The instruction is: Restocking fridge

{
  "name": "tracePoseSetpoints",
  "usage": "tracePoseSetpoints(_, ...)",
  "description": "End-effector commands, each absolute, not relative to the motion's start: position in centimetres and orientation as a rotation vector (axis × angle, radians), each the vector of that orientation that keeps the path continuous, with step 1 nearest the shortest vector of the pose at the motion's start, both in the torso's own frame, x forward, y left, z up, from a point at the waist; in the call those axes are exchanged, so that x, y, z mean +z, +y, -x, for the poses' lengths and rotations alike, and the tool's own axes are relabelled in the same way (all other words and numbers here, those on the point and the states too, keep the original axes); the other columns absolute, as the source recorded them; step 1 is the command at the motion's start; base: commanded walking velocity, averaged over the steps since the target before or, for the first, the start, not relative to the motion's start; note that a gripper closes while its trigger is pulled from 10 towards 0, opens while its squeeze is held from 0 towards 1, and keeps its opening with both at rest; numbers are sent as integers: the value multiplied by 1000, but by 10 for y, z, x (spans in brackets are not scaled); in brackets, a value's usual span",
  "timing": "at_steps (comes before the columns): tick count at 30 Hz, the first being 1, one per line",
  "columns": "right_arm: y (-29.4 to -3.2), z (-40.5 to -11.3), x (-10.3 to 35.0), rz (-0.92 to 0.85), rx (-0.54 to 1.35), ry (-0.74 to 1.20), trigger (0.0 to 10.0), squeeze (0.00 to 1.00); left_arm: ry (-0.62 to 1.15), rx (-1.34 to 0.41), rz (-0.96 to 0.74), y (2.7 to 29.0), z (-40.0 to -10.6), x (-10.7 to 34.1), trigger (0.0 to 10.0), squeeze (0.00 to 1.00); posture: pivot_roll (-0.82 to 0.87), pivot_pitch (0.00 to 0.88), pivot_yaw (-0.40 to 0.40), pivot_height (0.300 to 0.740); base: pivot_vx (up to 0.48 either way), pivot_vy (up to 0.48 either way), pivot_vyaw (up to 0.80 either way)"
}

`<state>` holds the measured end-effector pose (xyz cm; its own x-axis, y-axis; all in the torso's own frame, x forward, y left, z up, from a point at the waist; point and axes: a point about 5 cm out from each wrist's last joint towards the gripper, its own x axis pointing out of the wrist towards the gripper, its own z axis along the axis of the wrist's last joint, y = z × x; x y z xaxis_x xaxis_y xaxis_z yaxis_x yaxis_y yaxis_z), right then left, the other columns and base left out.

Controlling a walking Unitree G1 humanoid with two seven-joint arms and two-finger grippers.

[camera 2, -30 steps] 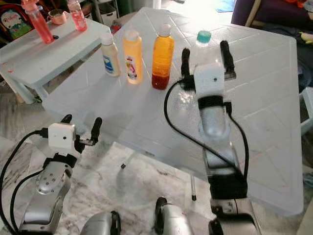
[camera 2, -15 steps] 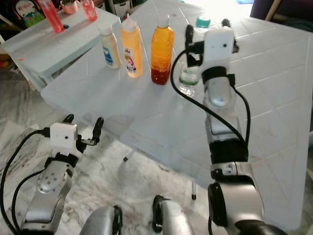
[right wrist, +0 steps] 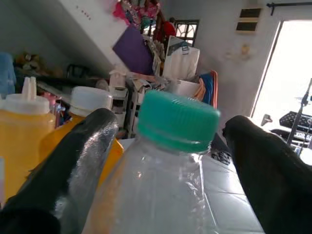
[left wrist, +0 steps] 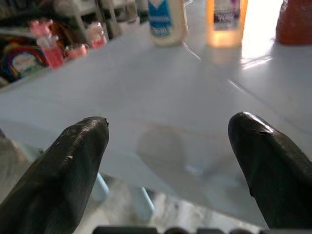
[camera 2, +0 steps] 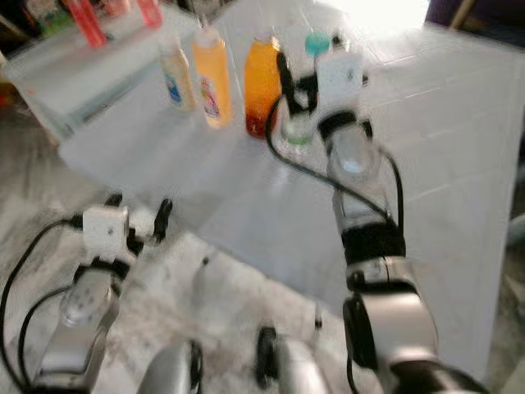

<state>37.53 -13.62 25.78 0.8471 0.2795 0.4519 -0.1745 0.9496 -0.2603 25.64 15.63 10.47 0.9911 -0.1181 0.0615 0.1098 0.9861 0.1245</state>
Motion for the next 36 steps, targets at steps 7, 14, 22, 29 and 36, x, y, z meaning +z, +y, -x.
tracePoseSetpoints(7, -129, -370, 264, 268, 299, -561, 0, 0, -52, -111, -136, 159, -255, 101, 10000, 0, 56, 167, 18, 740, 0, 0, 0)
tracePoseSetpoints(14, -122, -367, 265, 276, 347, -581, 0, 0, -52, -106, -136, 159, -255, 101, 10000, 0, 56, 165, 14, 740, 0, 0, 0)
tracePoseSetpoints(22, -122, -367, 261, 266, 346, -558, 0, 0, -51, -107, -134, 158, -255, 101, 10000, 0, 57, 165, 14, 740, 0, 0, 0)
tracePoseSetpoints(29, -127, -366, 258, 285, 340, -475, 392, 0, -51, -101, -138, 160, -256, 101, 10000, 0, 57, 162, 11, 740, 0, 0, 0)
tracePoseSetpoints(36, -131, -356, 259, 308, 330, -423, 1098, 0, -50, -103, -136, 159, -257, 101, 10000, 0, 45, 155, 12, 740, 0, 0, 0)
